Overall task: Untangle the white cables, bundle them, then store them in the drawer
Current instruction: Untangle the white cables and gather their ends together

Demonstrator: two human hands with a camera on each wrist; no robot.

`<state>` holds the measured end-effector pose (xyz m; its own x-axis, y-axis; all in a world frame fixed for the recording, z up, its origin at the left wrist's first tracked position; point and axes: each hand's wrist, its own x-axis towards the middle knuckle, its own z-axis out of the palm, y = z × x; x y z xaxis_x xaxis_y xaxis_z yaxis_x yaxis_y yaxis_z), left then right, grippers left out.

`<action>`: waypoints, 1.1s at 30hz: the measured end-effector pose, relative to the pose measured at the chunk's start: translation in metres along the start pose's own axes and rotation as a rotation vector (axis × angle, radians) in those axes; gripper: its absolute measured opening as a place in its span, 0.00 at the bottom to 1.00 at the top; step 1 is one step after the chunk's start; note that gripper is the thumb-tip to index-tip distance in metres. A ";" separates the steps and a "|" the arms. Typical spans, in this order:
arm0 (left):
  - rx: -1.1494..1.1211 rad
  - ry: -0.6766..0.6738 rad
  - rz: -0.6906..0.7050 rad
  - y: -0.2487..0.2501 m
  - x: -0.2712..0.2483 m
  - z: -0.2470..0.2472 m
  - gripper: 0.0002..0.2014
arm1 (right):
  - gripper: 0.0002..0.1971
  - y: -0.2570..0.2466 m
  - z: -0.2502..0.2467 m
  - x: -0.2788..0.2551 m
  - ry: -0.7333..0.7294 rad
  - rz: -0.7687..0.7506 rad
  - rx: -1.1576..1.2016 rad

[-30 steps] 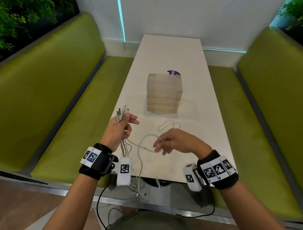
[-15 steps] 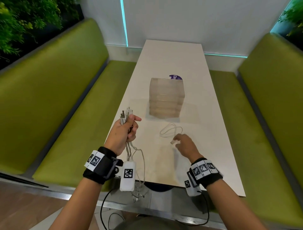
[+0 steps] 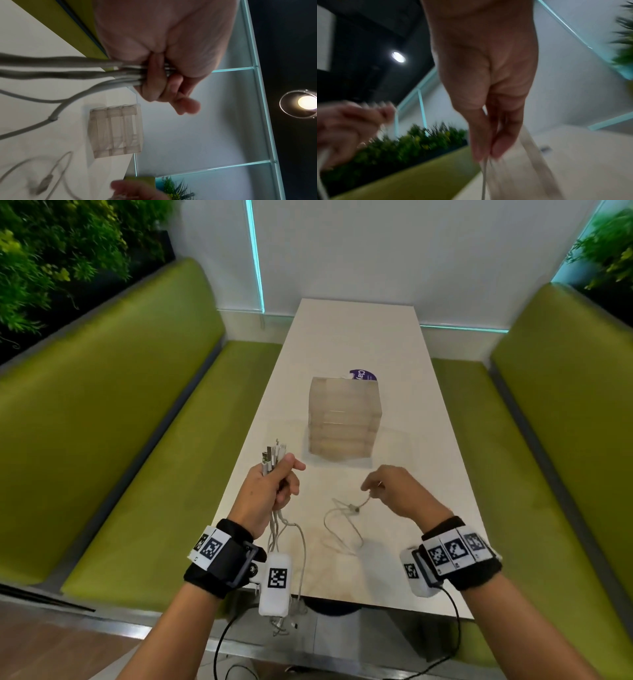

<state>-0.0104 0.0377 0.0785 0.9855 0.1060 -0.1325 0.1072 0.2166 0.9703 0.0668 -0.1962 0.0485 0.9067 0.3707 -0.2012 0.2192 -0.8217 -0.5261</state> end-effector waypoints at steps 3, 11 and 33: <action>0.001 -0.030 0.010 0.000 0.002 0.012 0.15 | 0.14 -0.034 -0.036 -0.016 -0.112 -0.090 0.111; -0.003 -0.163 0.024 -0.009 0.001 0.037 0.19 | 0.07 -0.088 -0.052 -0.027 0.013 -0.309 0.503; -0.305 -0.060 0.076 0.003 0.011 0.007 0.13 | 0.20 -0.061 0.038 -0.035 -0.256 -0.070 0.466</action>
<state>0.0023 0.0325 0.0816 0.9962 0.0771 -0.0412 -0.0021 0.4921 0.8706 0.0080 -0.1424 0.0558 0.7657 0.5598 -0.3168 0.0405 -0.5336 -0.8448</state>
